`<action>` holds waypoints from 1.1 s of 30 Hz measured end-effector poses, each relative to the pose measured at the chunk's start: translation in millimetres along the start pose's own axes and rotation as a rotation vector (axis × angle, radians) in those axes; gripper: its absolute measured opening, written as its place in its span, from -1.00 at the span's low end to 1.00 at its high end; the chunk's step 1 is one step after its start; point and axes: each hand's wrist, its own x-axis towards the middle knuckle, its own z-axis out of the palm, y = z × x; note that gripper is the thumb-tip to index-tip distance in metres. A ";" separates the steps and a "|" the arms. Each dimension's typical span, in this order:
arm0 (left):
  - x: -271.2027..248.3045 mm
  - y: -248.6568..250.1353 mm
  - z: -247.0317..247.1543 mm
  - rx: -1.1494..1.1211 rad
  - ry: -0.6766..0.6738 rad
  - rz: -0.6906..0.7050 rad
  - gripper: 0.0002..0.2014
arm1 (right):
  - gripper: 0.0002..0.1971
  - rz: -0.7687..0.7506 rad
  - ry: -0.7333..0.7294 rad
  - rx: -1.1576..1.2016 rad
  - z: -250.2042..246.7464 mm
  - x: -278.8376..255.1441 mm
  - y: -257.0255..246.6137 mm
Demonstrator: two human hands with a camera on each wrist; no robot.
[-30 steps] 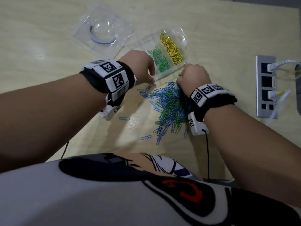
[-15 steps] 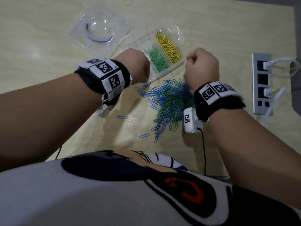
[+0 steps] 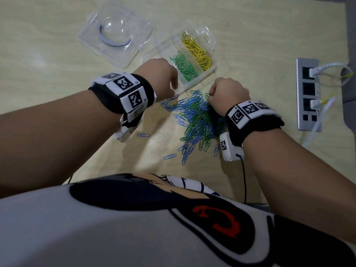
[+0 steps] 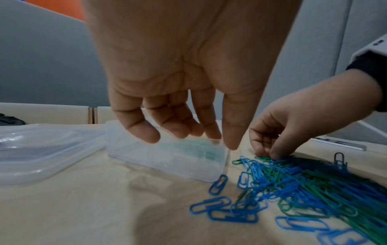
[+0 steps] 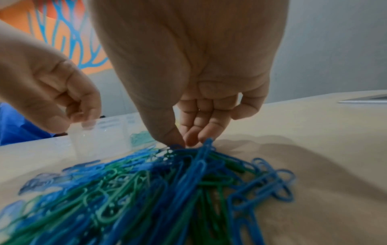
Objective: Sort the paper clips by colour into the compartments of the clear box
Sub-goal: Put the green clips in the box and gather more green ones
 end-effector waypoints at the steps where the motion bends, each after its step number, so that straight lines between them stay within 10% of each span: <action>1: -0.8 -0.7 1.4 -0.010 0.001 0.002 -0.81 | -0.79 0.017 -0.009 0.017 -2.0 -1.2 1.7; 20: -16.0 3.8 19.2 -0.042 0.146 -0.020 -0.75 | -0.78 -0.095 0.000 -0.113 9.2 -3.5 4.9; 33: -7.2 -4.7 19.6 0.031 0.132 0.026 -0.87 | -0.80 -0.365 0.437 0.535 -15.9 -5.3 -29.4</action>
